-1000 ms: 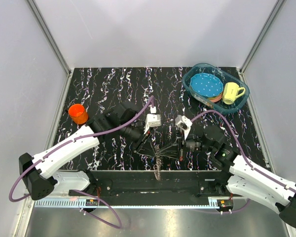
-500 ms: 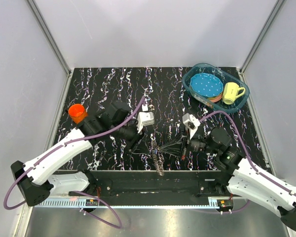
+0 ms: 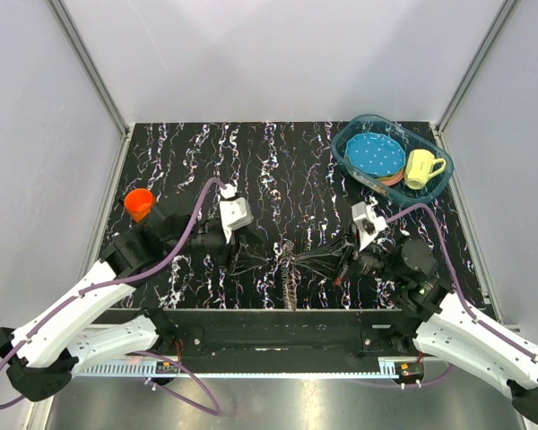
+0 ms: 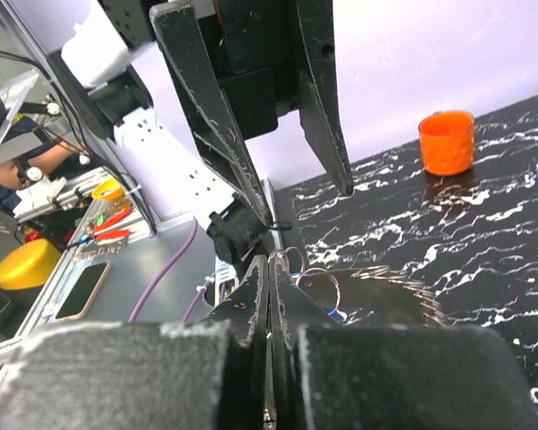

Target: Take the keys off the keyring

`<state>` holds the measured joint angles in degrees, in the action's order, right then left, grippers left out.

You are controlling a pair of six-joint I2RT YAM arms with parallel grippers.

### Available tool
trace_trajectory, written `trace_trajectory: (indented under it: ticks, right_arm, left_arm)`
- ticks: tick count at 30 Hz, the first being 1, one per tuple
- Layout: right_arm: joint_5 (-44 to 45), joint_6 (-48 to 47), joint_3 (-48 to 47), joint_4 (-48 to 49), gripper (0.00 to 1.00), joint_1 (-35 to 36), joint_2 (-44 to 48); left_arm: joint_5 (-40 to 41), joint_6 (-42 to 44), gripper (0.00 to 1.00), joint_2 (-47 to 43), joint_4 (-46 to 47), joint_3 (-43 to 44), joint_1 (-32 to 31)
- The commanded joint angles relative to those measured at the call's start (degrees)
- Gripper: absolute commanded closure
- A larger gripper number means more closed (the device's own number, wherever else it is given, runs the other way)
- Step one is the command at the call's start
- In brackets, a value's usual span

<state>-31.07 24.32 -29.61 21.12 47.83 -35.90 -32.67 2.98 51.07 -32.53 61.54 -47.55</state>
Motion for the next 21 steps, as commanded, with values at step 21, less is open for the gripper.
trace_trajectory:
  ticks: [21]
  right_arm:
    - [0.22, 4.69, 0.78, 17.90, 1.00, 0.07, -0.31]
  left_arm:
    - [-11.79, -3.43, 0.46, -1.41, 27.08, -6.17, 0.35]
